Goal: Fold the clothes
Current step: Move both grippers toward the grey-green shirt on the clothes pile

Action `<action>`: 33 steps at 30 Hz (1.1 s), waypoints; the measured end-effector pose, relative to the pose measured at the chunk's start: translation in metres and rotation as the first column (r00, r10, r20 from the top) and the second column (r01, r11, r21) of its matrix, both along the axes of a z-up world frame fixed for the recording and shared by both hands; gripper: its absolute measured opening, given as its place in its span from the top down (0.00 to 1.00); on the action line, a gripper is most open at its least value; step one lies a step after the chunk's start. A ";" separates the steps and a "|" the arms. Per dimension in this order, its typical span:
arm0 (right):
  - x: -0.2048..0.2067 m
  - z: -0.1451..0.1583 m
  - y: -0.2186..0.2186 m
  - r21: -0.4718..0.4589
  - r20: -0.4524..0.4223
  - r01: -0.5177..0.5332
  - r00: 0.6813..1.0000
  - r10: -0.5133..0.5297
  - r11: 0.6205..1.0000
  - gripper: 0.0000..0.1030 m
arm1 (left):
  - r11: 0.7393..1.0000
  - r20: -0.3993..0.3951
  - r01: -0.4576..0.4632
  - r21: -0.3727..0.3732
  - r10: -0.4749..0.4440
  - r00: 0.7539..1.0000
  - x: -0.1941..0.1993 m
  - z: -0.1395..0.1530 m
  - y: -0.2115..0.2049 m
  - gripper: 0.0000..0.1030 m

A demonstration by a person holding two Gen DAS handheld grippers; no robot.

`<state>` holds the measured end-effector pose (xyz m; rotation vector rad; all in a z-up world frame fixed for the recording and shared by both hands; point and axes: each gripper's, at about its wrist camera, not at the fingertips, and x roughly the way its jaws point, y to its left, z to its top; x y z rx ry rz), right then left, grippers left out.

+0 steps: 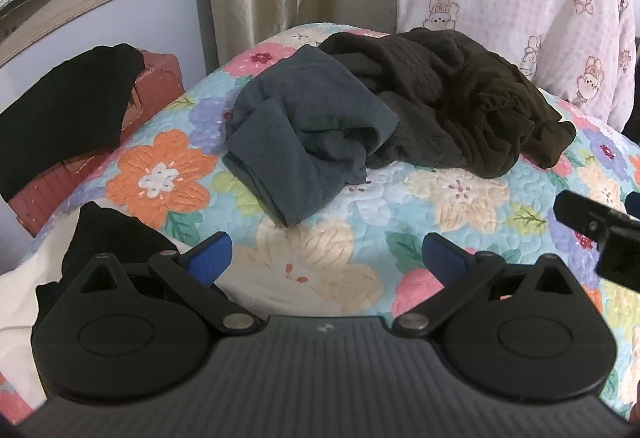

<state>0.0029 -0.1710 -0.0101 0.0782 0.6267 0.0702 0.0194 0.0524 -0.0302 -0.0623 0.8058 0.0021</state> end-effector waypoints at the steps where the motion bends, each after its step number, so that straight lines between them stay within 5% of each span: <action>1: 0.000 -0.001 0.001 -0.004 -0.001 0.000 1.000 0.000 1.000 0.00 | 1.000 0.002 0.000 0.001 0.000 1.000 0.000 0.001 0.001 0.00; 33: 0.005 -0.006 0.004 -0.020 -0.026 0.005 1.000 -0.006 1.000 0.00 | 1.000 -0.009 0.004 0.003 -0.004 1.000 0.002 0.000 0.016 0.00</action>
